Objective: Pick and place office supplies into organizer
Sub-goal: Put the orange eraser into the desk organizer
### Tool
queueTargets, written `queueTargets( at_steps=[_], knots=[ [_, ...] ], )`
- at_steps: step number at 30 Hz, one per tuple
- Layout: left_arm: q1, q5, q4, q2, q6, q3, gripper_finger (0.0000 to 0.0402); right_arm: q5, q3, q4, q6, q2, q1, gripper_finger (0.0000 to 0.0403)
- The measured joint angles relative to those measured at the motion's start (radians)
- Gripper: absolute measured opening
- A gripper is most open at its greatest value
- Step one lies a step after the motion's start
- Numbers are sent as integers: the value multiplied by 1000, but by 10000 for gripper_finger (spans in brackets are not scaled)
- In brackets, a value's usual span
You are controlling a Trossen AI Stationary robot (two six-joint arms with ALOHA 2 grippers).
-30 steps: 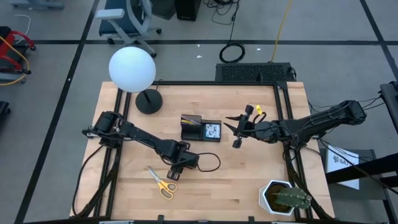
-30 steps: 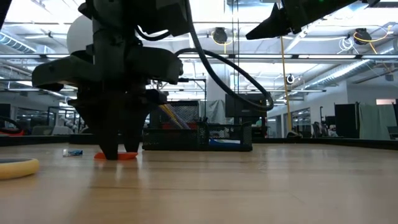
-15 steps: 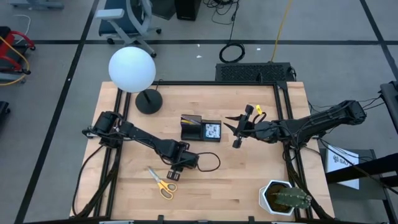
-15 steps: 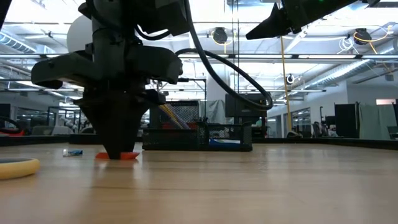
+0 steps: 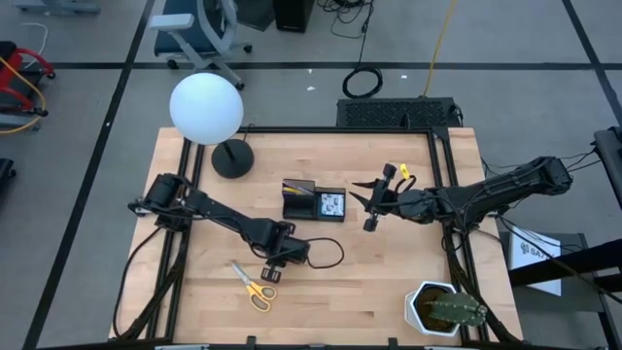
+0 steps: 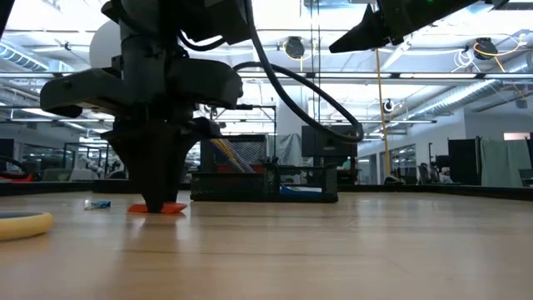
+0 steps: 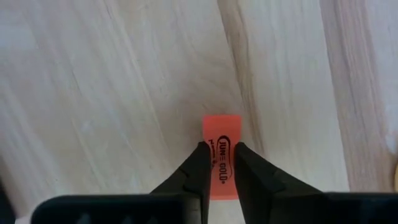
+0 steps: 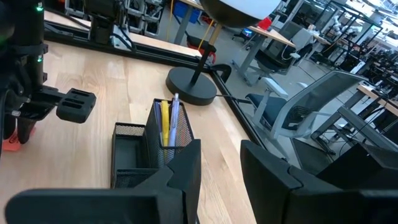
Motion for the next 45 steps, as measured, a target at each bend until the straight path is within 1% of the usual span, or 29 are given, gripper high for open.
queueTargets(
  at_steps=[5,6,15,27,34,37,45],
  knots=[
    [0,-36,-46,-62,-12,-8,63,0,0,-3,0,0,0,105],
    [0,-46,-33,-79,-16,-6,63,0,0,-3,0,0,0,105],
    [6,-164,-55,-178,1,-2,64,0,0,-4,0,0,0,105],
    [88,-378,-34,-196,80,-1,65,0,0,-4,0,0,0,105],
    [136,-509,-10,-196,86,-1,65,0,0,-5,0,0,0,105],
    [152,-527,13,-196,86,-1,65,0,0,-5,0,0,0,105],
    [159,-532,75,-196,132,-1,65,0,0,-5,0,0,0,105]
  ],
)
